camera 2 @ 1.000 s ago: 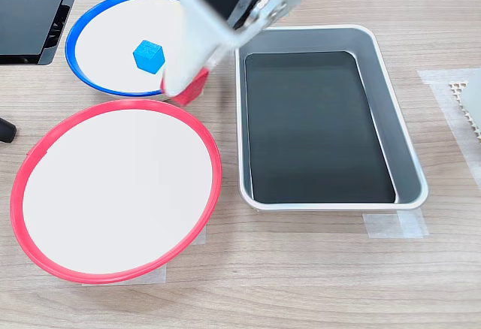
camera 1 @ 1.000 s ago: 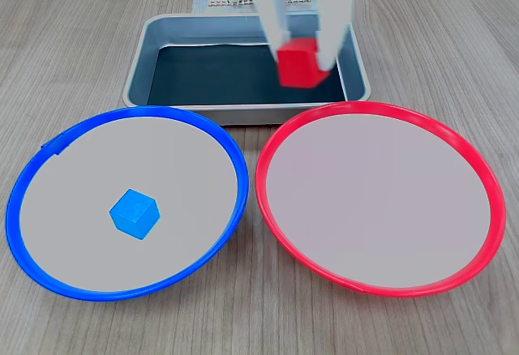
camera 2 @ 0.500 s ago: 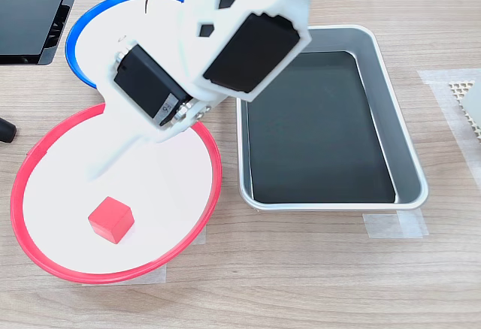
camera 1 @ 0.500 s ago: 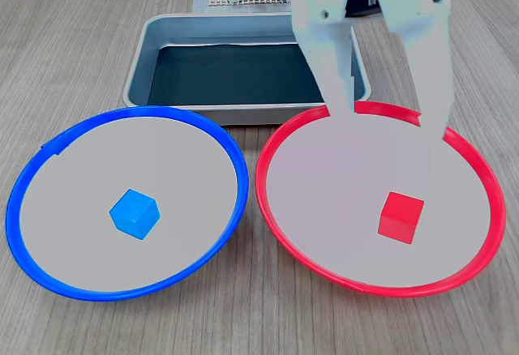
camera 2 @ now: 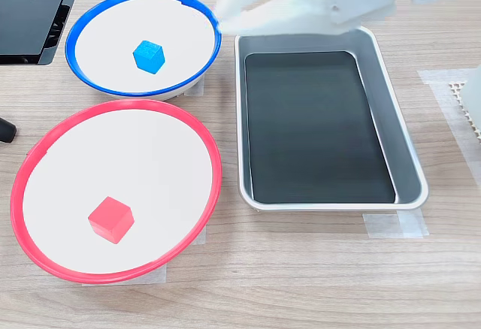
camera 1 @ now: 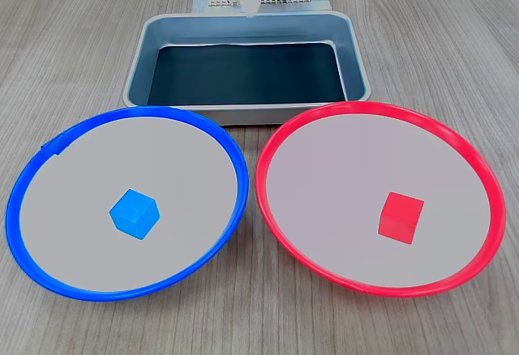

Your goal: Move two blocks tray to matching dishes

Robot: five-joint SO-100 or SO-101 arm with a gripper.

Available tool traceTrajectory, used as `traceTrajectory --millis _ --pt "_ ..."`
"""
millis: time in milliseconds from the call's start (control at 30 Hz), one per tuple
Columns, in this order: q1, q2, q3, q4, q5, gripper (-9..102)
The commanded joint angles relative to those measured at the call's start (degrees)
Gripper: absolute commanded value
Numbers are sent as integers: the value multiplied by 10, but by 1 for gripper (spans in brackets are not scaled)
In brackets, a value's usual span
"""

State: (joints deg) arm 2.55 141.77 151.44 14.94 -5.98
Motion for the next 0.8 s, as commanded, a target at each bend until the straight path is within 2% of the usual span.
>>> traceTrajectory --millis 0,167,400,767 --pt "14 164 99 76 -3 -1" --pt "24 397 195 287 23 -1" --pt "21 489 218 415 33 0" --pt "21 489 218 420 36 0"
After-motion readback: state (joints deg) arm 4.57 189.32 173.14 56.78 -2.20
